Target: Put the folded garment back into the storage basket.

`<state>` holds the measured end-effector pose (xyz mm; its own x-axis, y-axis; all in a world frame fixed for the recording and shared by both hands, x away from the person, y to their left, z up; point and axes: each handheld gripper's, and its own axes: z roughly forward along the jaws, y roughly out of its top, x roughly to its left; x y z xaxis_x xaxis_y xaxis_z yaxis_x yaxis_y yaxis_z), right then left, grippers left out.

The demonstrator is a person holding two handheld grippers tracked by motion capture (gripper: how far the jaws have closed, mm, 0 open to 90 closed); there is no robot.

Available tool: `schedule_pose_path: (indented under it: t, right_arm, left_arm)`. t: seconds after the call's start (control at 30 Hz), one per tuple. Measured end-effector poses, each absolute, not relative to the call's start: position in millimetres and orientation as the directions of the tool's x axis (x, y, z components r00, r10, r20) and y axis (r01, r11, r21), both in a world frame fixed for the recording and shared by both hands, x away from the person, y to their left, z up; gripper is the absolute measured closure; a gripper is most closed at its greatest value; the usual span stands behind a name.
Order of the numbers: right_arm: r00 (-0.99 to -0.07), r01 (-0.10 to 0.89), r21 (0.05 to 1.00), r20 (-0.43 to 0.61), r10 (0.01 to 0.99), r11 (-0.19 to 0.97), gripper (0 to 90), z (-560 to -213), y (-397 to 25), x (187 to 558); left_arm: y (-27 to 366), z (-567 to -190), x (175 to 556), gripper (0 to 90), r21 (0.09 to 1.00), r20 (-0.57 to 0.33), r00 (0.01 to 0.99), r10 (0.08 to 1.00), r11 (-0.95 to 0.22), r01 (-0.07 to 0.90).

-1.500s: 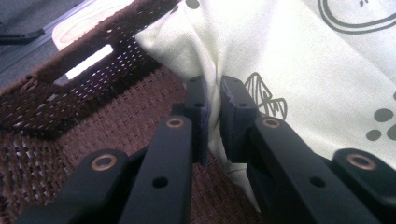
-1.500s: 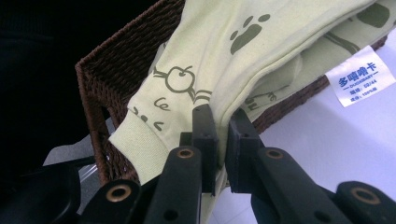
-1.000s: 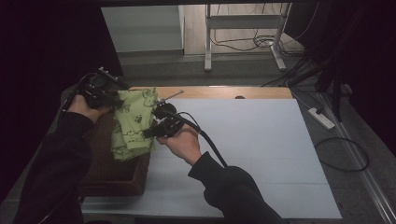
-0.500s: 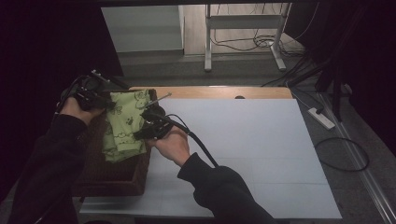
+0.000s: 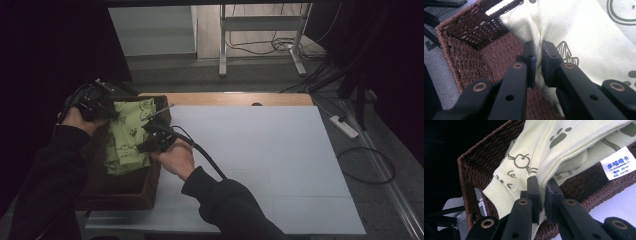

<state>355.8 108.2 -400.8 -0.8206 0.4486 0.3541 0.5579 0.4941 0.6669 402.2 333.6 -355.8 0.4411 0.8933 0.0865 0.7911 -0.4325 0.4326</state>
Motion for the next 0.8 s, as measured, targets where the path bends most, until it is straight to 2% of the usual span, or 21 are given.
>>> schedule_pose_path:
  t: [0.8]
  right_arm:
    - [-0.802,0.581,0.635,0.341,0.491,0.509,83.1,-431.0,128.8,356.2]
  left_arm:
    - [343.5,-385.7,405.7,81.8,0.407,0.096,0.436,0.895,-0.435,0.803]
